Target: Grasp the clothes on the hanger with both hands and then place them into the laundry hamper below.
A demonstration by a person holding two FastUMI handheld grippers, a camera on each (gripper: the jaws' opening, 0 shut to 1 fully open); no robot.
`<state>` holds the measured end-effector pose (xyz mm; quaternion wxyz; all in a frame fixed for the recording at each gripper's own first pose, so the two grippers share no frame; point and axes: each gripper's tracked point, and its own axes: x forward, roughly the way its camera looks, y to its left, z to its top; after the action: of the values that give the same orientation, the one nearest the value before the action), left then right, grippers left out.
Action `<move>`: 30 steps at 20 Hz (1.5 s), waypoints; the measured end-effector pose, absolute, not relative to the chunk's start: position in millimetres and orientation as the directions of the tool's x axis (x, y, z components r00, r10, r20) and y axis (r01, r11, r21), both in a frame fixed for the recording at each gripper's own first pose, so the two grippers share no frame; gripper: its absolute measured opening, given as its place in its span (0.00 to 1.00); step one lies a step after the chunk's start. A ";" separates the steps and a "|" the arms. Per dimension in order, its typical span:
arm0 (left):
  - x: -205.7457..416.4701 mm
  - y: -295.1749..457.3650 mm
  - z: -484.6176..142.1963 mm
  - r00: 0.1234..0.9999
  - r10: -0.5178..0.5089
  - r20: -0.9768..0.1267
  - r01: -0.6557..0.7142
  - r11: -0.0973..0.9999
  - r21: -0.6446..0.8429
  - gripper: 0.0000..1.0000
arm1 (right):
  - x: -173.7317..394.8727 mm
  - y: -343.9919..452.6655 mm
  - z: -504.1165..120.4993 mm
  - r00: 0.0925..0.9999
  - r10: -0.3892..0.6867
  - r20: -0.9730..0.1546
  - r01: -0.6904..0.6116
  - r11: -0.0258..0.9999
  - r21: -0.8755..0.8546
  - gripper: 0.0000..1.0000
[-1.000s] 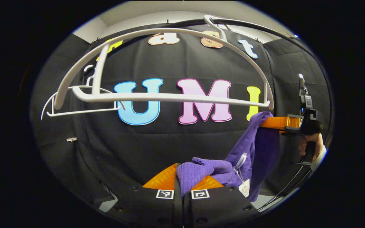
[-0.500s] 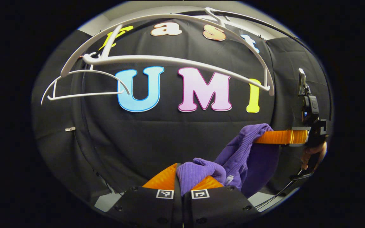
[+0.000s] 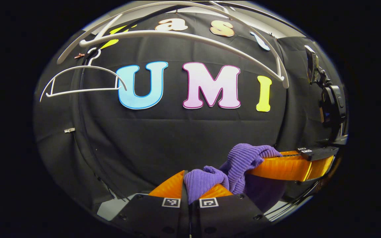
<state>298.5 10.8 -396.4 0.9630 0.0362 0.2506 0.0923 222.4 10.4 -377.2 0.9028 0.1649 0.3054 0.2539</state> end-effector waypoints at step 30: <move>260.8 18.1 -456.5 0.745 0.229 -0.626 -0.182 0.973 0.140 0.92 | 196.1 -20.3 -433.1 0.614 0.469 -0.635 -0.339 0.883 0.324 0.88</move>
<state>260.8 18.1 -456.5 0.9335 0.0348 0.3394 0.1101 196.1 -20.3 -433.1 0.8943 0.0861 0.3765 0.2260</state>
